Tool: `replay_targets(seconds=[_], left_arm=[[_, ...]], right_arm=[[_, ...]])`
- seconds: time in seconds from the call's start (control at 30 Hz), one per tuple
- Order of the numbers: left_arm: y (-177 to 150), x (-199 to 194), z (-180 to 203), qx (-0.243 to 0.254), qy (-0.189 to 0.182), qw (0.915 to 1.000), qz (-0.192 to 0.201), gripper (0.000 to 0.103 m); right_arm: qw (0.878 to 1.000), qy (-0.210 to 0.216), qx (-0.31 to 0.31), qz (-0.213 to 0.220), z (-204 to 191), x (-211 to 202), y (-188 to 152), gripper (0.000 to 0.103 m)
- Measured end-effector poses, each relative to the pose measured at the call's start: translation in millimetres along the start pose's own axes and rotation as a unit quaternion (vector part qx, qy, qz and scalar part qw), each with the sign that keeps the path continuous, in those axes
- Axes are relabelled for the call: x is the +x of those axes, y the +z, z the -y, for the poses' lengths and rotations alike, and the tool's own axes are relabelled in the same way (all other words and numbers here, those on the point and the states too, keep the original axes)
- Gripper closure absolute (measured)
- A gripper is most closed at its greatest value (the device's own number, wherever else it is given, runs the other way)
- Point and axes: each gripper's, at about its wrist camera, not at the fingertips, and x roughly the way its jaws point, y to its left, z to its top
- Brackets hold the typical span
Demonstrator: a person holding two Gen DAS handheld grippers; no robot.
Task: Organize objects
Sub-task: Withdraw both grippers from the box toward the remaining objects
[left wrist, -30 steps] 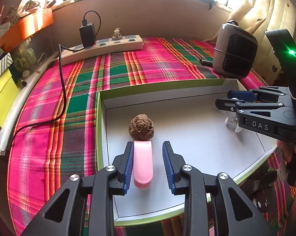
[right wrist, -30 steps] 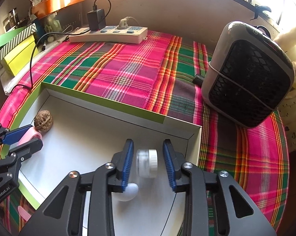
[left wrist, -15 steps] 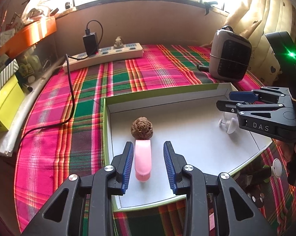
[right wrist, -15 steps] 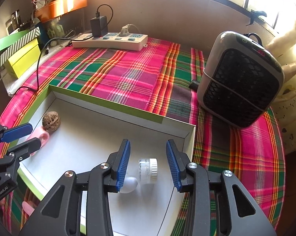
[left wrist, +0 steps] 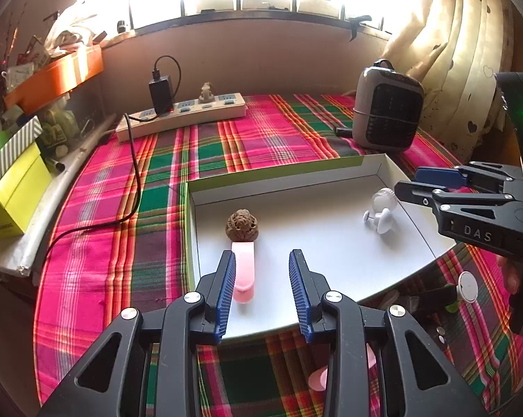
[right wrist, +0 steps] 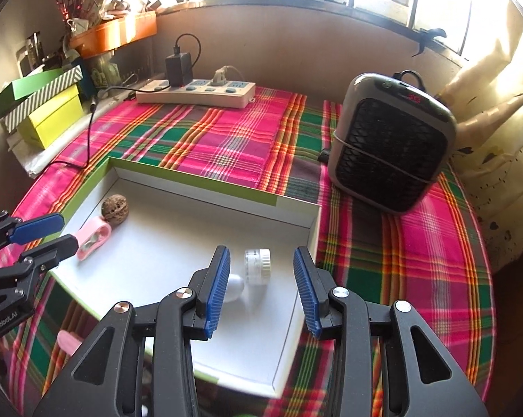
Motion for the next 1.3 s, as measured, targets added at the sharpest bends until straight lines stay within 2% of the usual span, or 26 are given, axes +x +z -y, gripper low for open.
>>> replay_targets(seconds=[0.33, 0.57, 0.77, 0.87, 0.97, 1.3], left_arm=[[-10, -19, -1, -0.006, -0.017, 0.9997, 0.018, 0.073], [-21, -24, -2, -0.008, -0.025, 0.9996, 0.010, 0.073], [-33, -27, 4, 0.006, -0.055, 0.9985, -0.001, 0.072], [-39, -25, 8, 0.010, -0.078, 0.9969, -0.010, 0.066], [-45, -25, 14, 0.022, -0.087, 0.9959, -0.013, 0.065], [-55, -21, 35, 0.082, -0.114, 0.9898, -0.021, 0.061]], right_arm=[[1.000, 0.000, 0.017, 0.022, 2, -33, -25, 0.063], [0.999, -0.007, 0.032, 0.031, 7, -50, -43, 0.063], [0.998, -0.009, 0.052, 0.037, 14, -63, -61, 0.063], [0.997, -0.012, 0.058, 0.038, 16, -68, -71, 0.062], [0.997, -0.016, 0.062, 0.042, 17, -74, -81, 0.057], [0.994, -0.005, 0.098, 0.042, 25, -83, -108, 0.057]])
